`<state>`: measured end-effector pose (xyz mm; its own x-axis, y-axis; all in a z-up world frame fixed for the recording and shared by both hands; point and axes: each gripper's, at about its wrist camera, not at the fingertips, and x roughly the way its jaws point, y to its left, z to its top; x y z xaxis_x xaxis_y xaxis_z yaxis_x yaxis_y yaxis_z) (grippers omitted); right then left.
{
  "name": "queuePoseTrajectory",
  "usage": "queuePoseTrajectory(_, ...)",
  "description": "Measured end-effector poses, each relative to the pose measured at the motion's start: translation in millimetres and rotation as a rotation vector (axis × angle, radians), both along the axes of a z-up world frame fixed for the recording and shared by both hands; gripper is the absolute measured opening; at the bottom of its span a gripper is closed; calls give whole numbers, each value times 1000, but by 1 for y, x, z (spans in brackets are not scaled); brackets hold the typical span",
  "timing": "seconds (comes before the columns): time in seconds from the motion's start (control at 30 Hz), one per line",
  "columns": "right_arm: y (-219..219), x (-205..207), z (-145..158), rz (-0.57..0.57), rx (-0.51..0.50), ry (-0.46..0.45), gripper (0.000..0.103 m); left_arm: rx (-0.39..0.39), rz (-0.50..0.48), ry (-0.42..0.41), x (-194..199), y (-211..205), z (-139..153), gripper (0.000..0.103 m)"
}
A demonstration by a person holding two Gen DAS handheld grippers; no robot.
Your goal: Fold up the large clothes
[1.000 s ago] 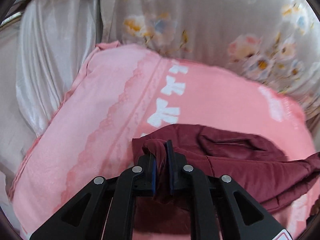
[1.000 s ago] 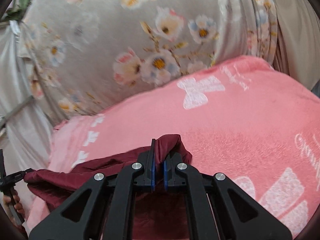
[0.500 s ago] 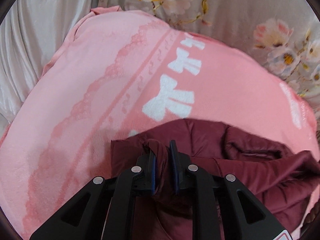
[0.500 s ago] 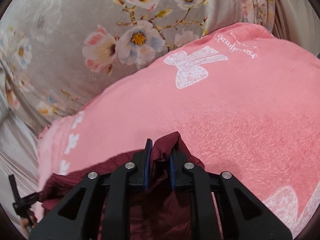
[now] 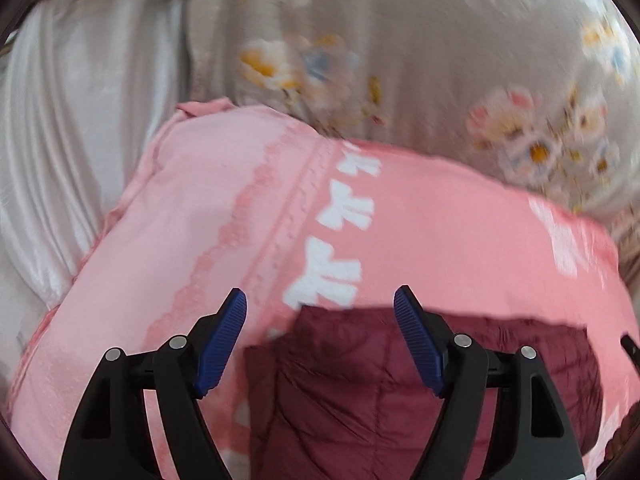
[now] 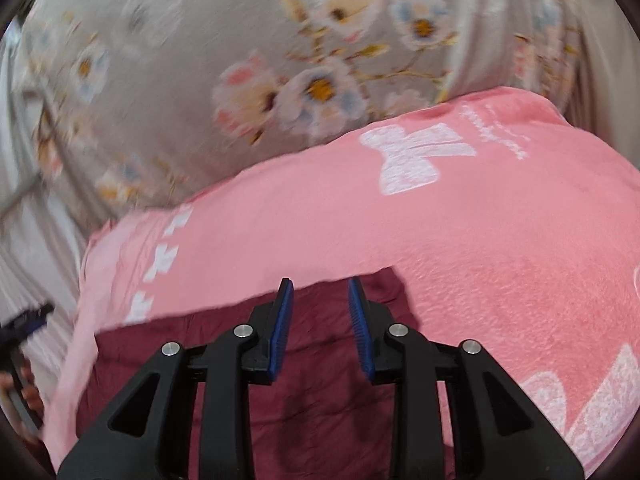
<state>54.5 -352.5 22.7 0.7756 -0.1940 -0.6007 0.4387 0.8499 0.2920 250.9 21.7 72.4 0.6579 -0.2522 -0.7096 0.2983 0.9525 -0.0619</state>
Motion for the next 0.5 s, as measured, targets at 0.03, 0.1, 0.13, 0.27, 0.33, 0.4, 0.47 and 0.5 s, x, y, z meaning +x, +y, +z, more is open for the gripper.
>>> queuePoseTrajectory(0.03,15,12,-2,42,-29,33,28,25,-34,23,-3,-16,-7,73)
queuePoseTrajectory(0.1,44,37,-12,131,-56,96,28,74,-85,51,-11,-46,-25,73)
queuePoseTrajectory(0.13,54,46,-18,167,-54,121,28,93,-105,59,-15,-56,-35,73)
queuePoseTrajectory(0.27,91,88,-44,274,-57,217,28,167,-162,110,-21,-99,-77,73)
queuePoseTrajectory(0.33,99,105,-57,281,-73,259,28,192,-164,117,-21,-113,-93,73)
queuePoseTrajectory(0.4,98,119,-66,271,-63,284,5,204,-166,135,-16,-124,-106,72)
queuePoseTrajectory(0.47,90,122,-62,259,-34,266,0,207,-156,137,-12,-127,-109,71)
queuePoseTrajectory(0.5,87,124,-58,254,-29,249,0,205,-153,136,-9,-127,-107,71)
